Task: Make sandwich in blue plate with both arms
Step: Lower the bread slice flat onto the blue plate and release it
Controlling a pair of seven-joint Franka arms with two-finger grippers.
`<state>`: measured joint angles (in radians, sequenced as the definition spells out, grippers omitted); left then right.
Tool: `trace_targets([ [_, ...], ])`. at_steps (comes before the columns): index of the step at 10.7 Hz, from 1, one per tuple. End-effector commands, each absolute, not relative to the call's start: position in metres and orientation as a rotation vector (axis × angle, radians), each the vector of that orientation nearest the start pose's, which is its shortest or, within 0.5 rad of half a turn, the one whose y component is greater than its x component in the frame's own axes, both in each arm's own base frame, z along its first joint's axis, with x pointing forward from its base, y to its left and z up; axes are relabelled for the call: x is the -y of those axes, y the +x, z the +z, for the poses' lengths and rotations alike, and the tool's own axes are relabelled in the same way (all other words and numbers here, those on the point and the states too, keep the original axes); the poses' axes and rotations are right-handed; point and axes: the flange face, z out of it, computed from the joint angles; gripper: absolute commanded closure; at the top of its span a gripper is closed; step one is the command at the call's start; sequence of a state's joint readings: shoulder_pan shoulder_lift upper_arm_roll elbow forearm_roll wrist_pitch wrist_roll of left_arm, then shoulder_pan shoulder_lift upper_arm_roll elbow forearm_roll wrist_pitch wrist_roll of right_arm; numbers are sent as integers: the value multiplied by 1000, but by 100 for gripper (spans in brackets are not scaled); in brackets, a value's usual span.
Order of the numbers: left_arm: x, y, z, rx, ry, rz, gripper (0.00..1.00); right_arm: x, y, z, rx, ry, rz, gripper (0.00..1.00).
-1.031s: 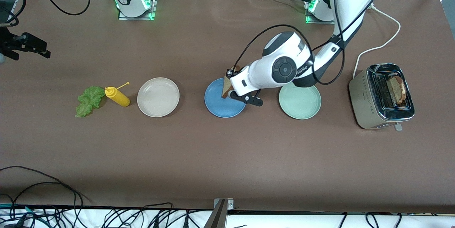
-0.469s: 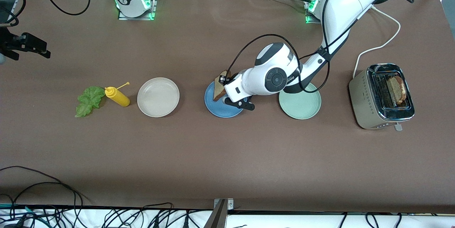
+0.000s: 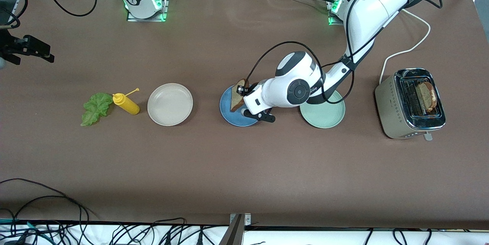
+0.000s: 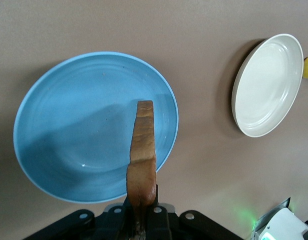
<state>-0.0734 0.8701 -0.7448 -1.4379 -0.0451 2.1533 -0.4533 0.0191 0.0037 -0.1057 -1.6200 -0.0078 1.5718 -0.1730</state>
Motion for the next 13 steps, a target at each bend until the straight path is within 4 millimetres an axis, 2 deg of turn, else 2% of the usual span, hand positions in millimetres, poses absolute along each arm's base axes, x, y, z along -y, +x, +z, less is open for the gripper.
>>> trace_targets([
  [1,446,585,270,-201,-3650,523,100,48,550,604,144,-3123,79,0],
  [4,448,588,265,-169,-3676,473,100,48,550,604,144,-3123,79,0],
  [5,446,589,264,-162,-3675,472,97,48,550,604,144,-3123,79,0],
  [7,446,589,263,-171,-3669,467,83,48,550,604,144,-3122,82,0],
  [8,444,588,263,-172,-3665,476,81,48,550,604,144,-3122,82,0],
  [10,441,588,264,-161,-3657,482,65,48,550,604,144,-3122,82,0],
  [11,438,591,267,-129,-3659,476,53,47,550,604,148,-3122,82,0],
  [12,431,595,272,-136,-3639,458,48,48,550,604,144,-3122,82,0],
  [13,427,592,278,-154,-3610,491,47,48,550,604,146,-3122,82,0],
])
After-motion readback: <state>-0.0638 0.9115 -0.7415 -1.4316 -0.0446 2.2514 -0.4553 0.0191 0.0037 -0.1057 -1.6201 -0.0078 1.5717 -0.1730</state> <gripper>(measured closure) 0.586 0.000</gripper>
